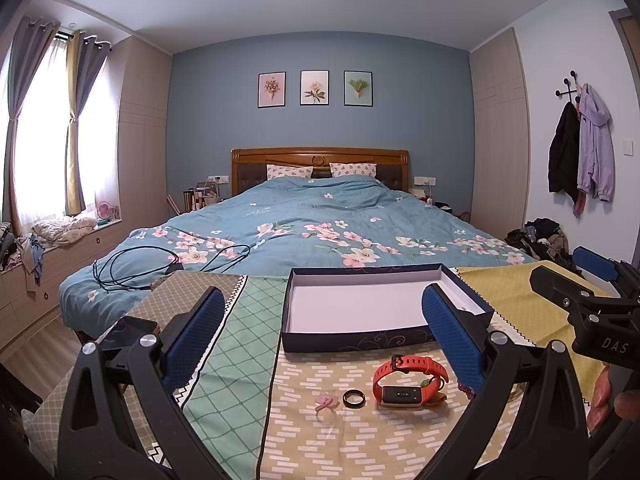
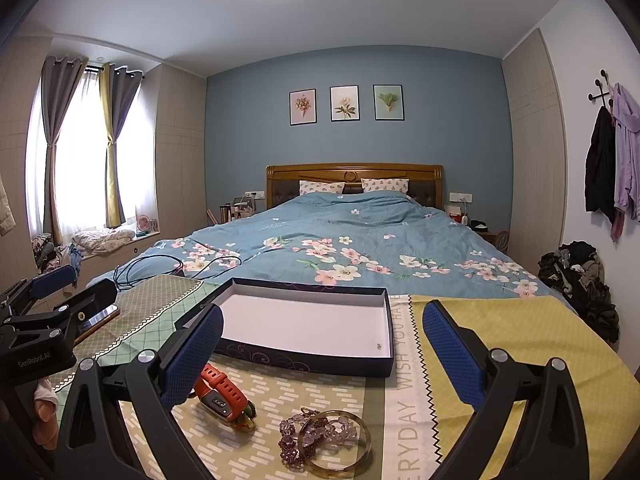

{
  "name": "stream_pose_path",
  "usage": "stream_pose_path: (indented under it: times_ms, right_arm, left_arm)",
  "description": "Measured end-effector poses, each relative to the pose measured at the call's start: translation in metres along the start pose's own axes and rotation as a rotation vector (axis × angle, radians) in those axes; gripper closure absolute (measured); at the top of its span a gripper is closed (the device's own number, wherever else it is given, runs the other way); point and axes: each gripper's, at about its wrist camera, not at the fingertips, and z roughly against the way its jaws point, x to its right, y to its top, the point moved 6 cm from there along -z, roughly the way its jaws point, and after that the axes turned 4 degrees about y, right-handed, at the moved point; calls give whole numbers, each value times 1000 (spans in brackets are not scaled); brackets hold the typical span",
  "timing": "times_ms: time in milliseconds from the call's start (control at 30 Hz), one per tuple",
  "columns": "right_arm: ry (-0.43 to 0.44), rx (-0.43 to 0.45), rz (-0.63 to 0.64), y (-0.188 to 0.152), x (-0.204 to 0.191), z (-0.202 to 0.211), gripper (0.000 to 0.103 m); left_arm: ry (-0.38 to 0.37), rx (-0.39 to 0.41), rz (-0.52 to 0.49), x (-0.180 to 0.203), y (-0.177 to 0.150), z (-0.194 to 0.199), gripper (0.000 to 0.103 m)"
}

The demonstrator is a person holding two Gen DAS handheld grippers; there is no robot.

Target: Organize jewelry

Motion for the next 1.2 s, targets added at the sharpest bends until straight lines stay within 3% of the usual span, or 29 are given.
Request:
stream_pose_path:
  times_ms: [867,1200]
  right_arm:
    - [9,-9,-9,-4,2,-5,7]
    - [2,-51,-32,-11,14,-11,7]
  left_arm:
    - [-3,-5,-1,3,-3,4,6]
    - [-16,-39,-10,5,-9,3,6]
